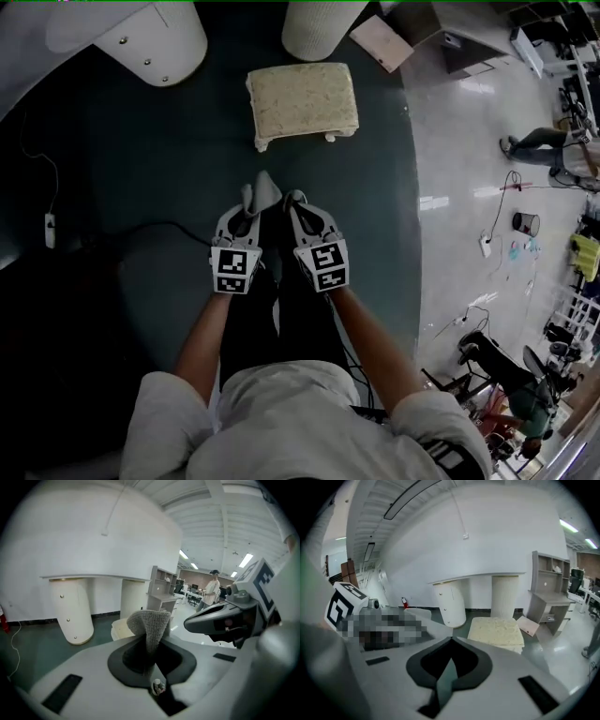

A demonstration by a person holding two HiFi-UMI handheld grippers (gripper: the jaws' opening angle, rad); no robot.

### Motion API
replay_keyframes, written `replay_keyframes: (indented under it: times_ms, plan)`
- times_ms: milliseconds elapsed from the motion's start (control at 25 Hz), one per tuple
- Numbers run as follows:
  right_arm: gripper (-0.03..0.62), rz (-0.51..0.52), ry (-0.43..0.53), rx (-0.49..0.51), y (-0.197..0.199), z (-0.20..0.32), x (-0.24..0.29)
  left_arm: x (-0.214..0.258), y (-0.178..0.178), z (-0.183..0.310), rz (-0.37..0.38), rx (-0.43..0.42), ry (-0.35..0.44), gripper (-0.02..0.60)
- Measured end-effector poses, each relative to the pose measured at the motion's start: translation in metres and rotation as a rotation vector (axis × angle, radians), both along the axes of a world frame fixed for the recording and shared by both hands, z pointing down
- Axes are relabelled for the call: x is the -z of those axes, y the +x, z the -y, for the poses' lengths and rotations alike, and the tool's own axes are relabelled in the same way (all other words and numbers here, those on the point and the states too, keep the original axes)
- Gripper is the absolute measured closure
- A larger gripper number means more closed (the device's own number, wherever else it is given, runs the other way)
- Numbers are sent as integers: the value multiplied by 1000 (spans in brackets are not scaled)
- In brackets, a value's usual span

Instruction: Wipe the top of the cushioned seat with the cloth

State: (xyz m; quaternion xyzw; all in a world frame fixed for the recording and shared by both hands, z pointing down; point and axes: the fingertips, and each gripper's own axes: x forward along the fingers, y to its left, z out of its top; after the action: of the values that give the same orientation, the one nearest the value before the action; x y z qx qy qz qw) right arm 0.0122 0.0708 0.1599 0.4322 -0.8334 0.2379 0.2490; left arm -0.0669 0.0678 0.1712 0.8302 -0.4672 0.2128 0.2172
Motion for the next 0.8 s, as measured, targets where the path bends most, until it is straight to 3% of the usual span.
replay_keyframes:
  times_ms: [160, 400, 600, 800]
  plan:
    - [585, -19, 77, -27, -1, -42, 81, 79, 12, -50, -23, -54, 43, 554]
    - [585, 5, 164, -56, 25, -99, 165, 154, 13, -110, 57, 55, 118, 554]
    - [585, 6, 320, -69, 50, -141, 248, 226, 24, -156, 24, 108, 201, 554]
    - [585, 10, 455, -88, 88, -189, 318, 292, 66, -201, 25, 120, 307, 554]
